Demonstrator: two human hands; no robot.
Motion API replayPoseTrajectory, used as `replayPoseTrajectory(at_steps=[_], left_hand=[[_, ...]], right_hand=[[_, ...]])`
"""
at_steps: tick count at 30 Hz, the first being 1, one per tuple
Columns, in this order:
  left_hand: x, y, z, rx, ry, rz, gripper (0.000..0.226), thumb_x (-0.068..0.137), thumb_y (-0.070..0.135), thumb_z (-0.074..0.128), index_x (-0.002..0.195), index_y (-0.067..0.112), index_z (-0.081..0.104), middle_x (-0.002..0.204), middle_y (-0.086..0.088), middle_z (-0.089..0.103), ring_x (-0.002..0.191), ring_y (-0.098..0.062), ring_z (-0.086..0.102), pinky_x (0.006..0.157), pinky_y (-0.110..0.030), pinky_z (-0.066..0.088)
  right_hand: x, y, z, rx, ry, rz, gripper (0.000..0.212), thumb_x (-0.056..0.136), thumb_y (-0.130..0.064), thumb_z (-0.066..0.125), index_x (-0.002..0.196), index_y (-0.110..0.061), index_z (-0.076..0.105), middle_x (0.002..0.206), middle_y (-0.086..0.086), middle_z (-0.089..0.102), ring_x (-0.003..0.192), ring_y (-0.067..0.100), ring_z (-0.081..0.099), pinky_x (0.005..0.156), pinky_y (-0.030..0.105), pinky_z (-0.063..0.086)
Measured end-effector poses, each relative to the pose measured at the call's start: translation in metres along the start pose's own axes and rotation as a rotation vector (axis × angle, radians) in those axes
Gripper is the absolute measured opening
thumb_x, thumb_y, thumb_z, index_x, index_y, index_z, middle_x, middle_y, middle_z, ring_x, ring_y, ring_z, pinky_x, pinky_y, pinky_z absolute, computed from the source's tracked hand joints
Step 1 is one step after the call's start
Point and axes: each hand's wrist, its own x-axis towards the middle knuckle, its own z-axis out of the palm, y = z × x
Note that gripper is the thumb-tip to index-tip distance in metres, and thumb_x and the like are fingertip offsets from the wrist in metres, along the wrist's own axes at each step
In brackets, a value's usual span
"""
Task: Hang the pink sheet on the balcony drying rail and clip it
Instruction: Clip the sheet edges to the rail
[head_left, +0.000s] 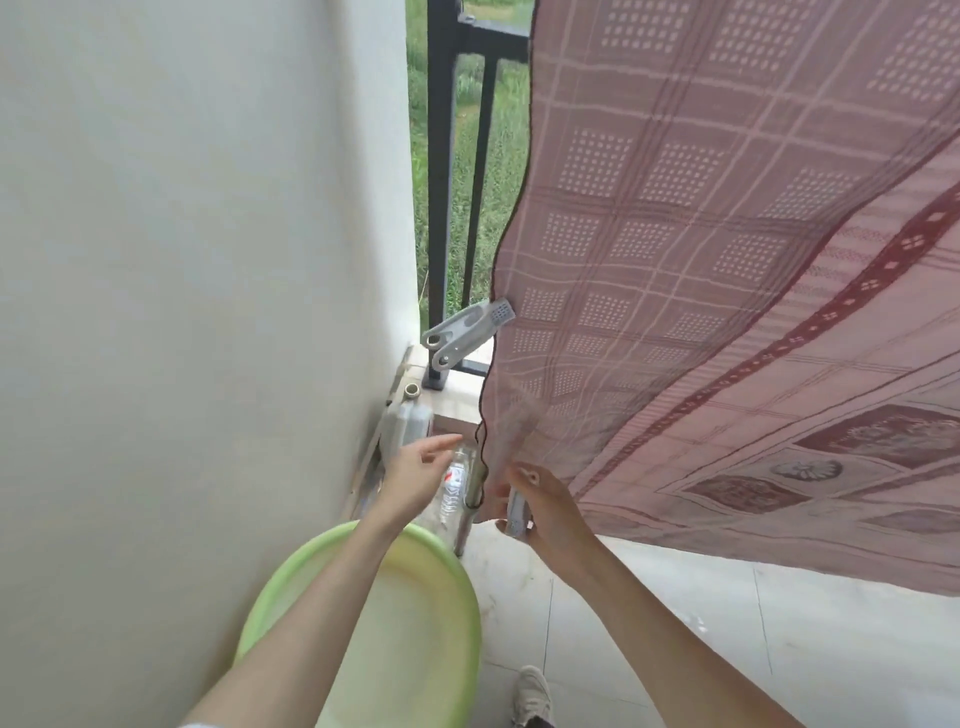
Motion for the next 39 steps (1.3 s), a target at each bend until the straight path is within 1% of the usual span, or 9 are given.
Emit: replayPoseTrajectory(at_steps=[2, 5, 9, 14, 20, 25, 29, 35, 39], left_hand=[[0.023, -0.009, 0.007, 0.144, -0.018, 0.054, 0.039, 0.092, 0.003, 0.044, 0.128, 0.015, 0.054, 0.129, -0.003, 0.055, 0.118, -0.019, 0.05, 0.097, -0.024, 0.038], [0.05, -0.022, 0.018, 0.212, -0.077, 0.142, 0.042, 0.09, 0.002, 0.045, 0.129, 0.017, 0.053, 0.134, -0.002, 0.053, 0.125, -0.016, 0.046, 0.104, -0.023, 0.03], [0.065, -0.039, 0.033, 0.134, -0.044, 0.153, 0.02, 0.089, 0.01, 0.055, 0.098, 0.017, 0.072, 0.1, 0.001, 0.072, 0.096, -0.016, 0.064, 0.086, -0.032, 0.049], [0.066, -0.056, 0.036, 0.085, 0.062, 0.119, 0.013, 0.087, 0.011, 0.057, 0.087, 0.013, 0.07, 0.081, 0.004, 0.068, 0.08, -0.013, 0.062, 0.074, -0.027, 0.046], [0.05, -0.065, 0.034, 0.041, 0.075, 0.161, 0.013, 0.089, 0.008, 0.053, 0.089, 0.009, 0.067, 0.08, 0.005, 0.064, 0.075, -0.007, 0.057, 0.065, -0.008, 0.04], [0.047, -0.069, 0.037, 0.009, 0.048, 0.198, 0.016, 0.087, 0.003, 0.054, 0.094, 0.011, 0.066, 0.086, 0.006, 0.065, 0.075, 0.009, 0.057, 0.072, -0.012, 0.043], [0.043, -0.074, 0.041, 0.1, -0.019, 0.25, 0.027, 0.084, -0.005, 0.049, 0.104, 0.009, 0.059, 0.096, 0.0, 0.062, 0.091, -0.013, 0.059, 0.078, -0.014, 0.044], [0.06, -0.072, 0.041, 0.152, 0.052, 0.29, 0.009, 0.087, 0.006, 0.059, 0.096, 0.009, 0.062, 0.087, 0.008, 0.051, 0.08, -0.016, 0.062, 0.074, -0.027, 0.049], [0.06, -0.069, 0.039, 0.152, 0.067, 0.315, 0.016, 0.087, 0.015, 0.062, 0.102, 0.009, 0.064, 0.078, 0.019, 0.052, 0.071, -0.012, 0.06, 0.062, -0.005, 0.038]], right_hand=[[0.01, 0.001, -0.001, -0.191, 0.058, -0.029, 0.015, 0.089, -0.01, 0.056, 0.103, -0.012, 0.054, 0.068, 0.003, 0.057, 0.052, 0.01, 0.051, 0.053, 0.023, 0.041], [0.026, 0.008, 0.001, -0.486, 0.176, -0.132, 0.024, 0.082, -0.013, 0.064, 0.104, -0.012, 0.055, 0.071, -0.003, 0.055, 0.05, 0.003, 0.052, 0.047, 0.012, 0.036], [0.041, 0.019, 0.01, -0.762, 0.324, -0.292, 0.029, 0.079, -0.028, 0.069, 0.099, -0.013, 0.055, 0.083, 0.0, 0.058, 0.08, 0.019, 0.054, 0.058, 0.018, 0.039], [0.057, 0.026, 0.023, -1.008, 0.443, -0.441, 0.041, 0.083, -0.048, 0.059, 0.1, -0.011, 0.055, 0.094, 0.004, 0.065, 0.088, 0.027, 0.058, 0.071, 0.033, 0.042], [0.065, 0.033, 0.029, -0.779, 0.531, -0.541, 0.021, 0.09, -0.022, 0.055, 0.073, -0.013, 0.046, 0.078, 0.007, 0.055, 0.063, 0.019, 0.045, 0.062, 0.029, 0.03], [0.06, 0.038, 0.03, -0.678, 0.417, -0.463, 0.035, 0.089, -0.022, 0.058, 0.059, -0.016, 0.041, 0.054, -0.003, 0.044, 0.052, 0.011, 0.039, 0.055, 0.026, 0.031], [0.061, 0.037, 0.032, -0.581, 0.396, -0.451, 0.024, 0.09, -0.027, 0.057, 0.069, -0.015, 0.056, 0.055, -0.009, 0.051, 0.053, 0.001, 0.048, 0.056, 0.019, 0.035], [0.056, 0.045, 0.014, -0.4, 0.281, -0.387, 0.009, 0.086, -0.024, 0.062, 0.094, -0.023, 0.067, 0.062, -0.009, 0.06, 0.055, 0.008, 0.05, 0.055, 0.02, 0.04], [0.054, 0.056, -0.005, -0.126, 0.232, -0.132, 0.013, 0.09, -0.02, 0.056, 0.102, -0.017, 0.057, 0.081, 0.001, 0.067, 0.065, 0.014, 0.052, 0.055, 0.026, 0.039]])
